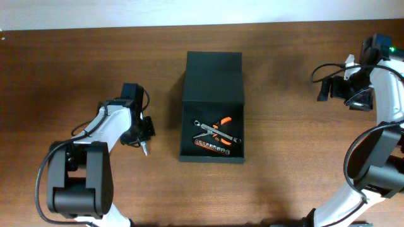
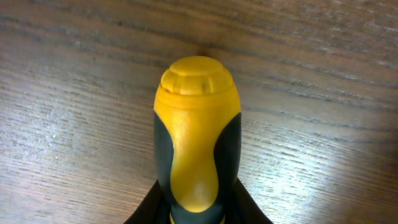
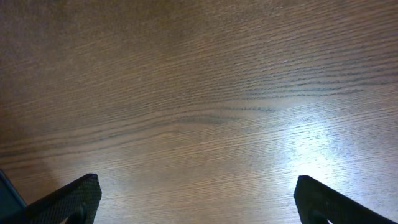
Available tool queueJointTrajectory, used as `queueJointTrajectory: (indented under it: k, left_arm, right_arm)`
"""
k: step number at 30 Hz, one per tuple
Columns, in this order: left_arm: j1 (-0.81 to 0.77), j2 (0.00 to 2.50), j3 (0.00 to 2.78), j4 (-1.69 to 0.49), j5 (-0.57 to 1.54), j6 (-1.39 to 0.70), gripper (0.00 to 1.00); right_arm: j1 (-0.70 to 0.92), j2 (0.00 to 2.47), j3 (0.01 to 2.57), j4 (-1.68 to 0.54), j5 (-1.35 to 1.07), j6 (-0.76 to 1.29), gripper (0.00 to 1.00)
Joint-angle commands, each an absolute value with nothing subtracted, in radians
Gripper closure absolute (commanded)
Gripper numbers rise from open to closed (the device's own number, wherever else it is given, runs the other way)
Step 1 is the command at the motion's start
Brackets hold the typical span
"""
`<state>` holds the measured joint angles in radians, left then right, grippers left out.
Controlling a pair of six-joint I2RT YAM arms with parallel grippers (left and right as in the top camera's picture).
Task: Pack container
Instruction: 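Lower the left gripper onto the yellow-black screwdriver and grasp it, then carry the screwdriver into the green box and release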
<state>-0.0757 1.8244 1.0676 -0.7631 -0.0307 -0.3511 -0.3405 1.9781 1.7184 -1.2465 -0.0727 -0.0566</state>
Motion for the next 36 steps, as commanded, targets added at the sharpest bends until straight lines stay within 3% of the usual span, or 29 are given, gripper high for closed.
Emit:
queueJointTrajectory:
  k: [1,7,12,19,24,34,36]
  left_arm:
    - [-0.088,1.833,1.188,-0.809,-0.023,-0.273,0.98]
    - [-0.179,1.772,1.478,-0.938,-0.022,-0.11,0.98]
    - [-0.335,1.75,1.666,-0.997,0.065,0.2,0.98]
    - [-0.583,1.78,1.68,-1.068,0.09,0.539,0.98]
    - [-0.641,1.861,1.645,-1.074,0.09,0.562,0.98]
    - [-0.606,2.056,1.615,-1.066,0.09,0.562,0.98]
    - [-0.606,2.065,1.615,-1.063,0.089,0.562,0.75]
  right_arm:
    - [-0.338,1.984,1.715,-1.25,-0.081,-0.056,0.01]
    - [-0.338,1.984,1.715,-1.249,-0.081,-0.056,0.01]
    - [-0.338,1.984,1.715,-1.249,-0.081,-0.056,0.01]
    - [-0.338,1.984,1.715,-1.248,-0.081,-0.056,0.01]
    - [-0.338,1.984,1.715,-1.253,-0.081,-0.056,0.01]
    - [-0.338,1.984,1.715,-1.26,-0.081,-0.056,0.01]
    - [-0.338,1.984,1.715,-1.262,-0.081,-0.056,0.01]
